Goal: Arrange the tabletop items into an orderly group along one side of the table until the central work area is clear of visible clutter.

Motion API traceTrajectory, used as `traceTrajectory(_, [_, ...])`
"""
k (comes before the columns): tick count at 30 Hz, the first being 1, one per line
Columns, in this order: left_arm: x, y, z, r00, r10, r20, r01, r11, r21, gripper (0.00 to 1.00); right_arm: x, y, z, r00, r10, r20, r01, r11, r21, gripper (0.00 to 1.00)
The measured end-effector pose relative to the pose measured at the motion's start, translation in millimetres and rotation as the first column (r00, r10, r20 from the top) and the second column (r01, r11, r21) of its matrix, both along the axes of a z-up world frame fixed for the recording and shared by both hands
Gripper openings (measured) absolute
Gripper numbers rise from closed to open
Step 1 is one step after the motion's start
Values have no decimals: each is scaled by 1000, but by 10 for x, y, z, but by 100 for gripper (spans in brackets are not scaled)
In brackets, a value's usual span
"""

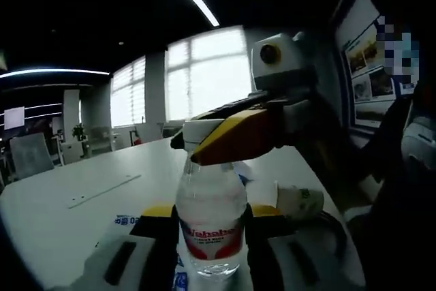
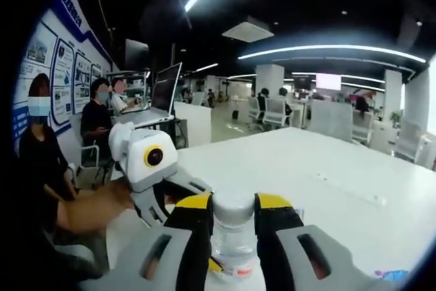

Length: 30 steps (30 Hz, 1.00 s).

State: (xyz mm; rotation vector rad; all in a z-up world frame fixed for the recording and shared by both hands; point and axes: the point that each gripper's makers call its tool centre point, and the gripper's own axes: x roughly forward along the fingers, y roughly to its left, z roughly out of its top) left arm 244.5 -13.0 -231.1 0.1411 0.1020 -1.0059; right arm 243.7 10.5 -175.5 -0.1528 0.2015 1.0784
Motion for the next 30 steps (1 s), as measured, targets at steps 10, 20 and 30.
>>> traceTrajectory(10, [-53,-41,-7,986,-168,11,168,986,-14,36,-78,-72,103,1000,21,23,-23,998,52,23])
traceTrajectory(20, [-54,-32,0,975,-220,15,220,975,-27,36,-155,-173,70,995,49,84,-48,999,-14,31])
traceTrajectory(30, [-82,-55,4,954,-298,22,299,953,-53,36,-136,-386,21,994,84,76,-84,996,0,32])
